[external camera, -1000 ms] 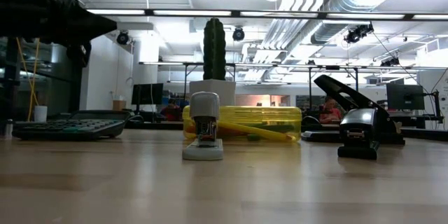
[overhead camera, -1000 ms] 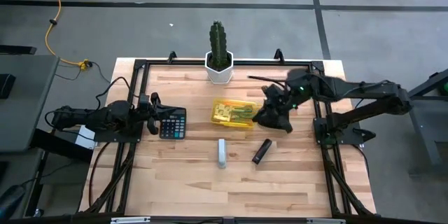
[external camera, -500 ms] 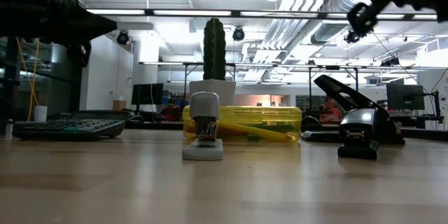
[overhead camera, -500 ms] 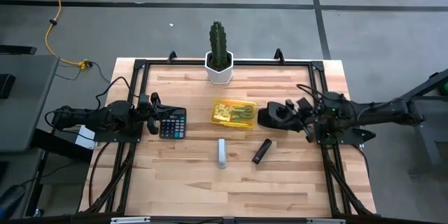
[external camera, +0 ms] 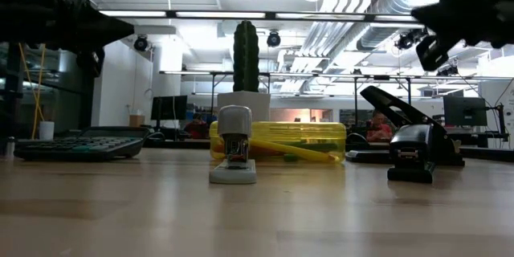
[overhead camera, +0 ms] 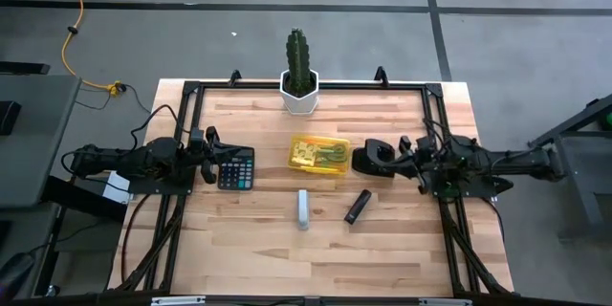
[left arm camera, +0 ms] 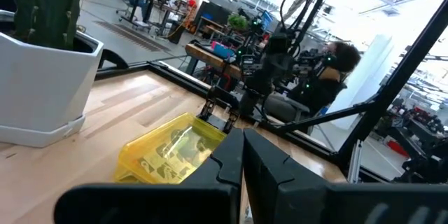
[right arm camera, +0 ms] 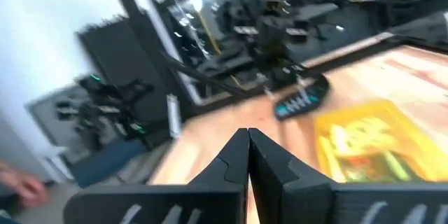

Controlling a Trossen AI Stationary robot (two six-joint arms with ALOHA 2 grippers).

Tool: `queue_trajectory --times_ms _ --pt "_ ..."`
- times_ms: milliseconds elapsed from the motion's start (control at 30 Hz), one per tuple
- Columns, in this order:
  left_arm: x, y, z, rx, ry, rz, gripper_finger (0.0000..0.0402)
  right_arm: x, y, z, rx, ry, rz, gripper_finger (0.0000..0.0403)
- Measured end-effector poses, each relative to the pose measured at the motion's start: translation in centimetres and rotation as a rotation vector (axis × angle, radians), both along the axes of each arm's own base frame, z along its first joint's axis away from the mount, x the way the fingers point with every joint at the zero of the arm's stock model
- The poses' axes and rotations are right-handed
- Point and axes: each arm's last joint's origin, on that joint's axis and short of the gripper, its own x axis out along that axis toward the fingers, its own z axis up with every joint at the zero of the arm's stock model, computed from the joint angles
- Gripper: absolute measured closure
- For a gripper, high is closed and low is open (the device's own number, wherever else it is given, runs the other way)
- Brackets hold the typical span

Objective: Pick & place school supplies into a supply box
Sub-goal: Return to Home Position

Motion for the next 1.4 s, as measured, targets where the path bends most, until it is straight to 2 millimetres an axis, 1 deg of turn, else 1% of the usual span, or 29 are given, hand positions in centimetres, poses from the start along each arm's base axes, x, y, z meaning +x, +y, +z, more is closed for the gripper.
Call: queue_trajectory --times_ms 67,200,333,500,733,1400 --pt "0.0 0.0 0.0 0.0 0.0 0.0 0.0401 -0.1 -0.1 -0.5 -0.023 0.031 -0.032 0.0403" --pt "0.0 0.0 0.0 0.0 0.0 0.0 0.0401 -0.2 -0.1 -1.2 -0.084 0.089 -0.042 0.0403" --pt "0.0 0.0 0.0 0.0 0.0 0.0 0.0401 -0.4 -0.4 -2.4 -0.119 0.211 -0.129 0.0403" --pt "0.0 0.0 0.0 0.0 0.0 0.0 0.0401 -0.6 -0.6 -2.2 -0.127 0.195 -0.198 0.0403" --pt "0.0 0.0 0.0 0.0 0.0 0.0 0.0401 -0.6 -0.6 -2.4 -0.023 0.218 -0.2 0.0403" --pt "0.0 0.0 0.0 0.0 0.0 0.0 0.0401 -0.6 -0.6 -2.4 -0.017 0.221 -0.199 0.0402"
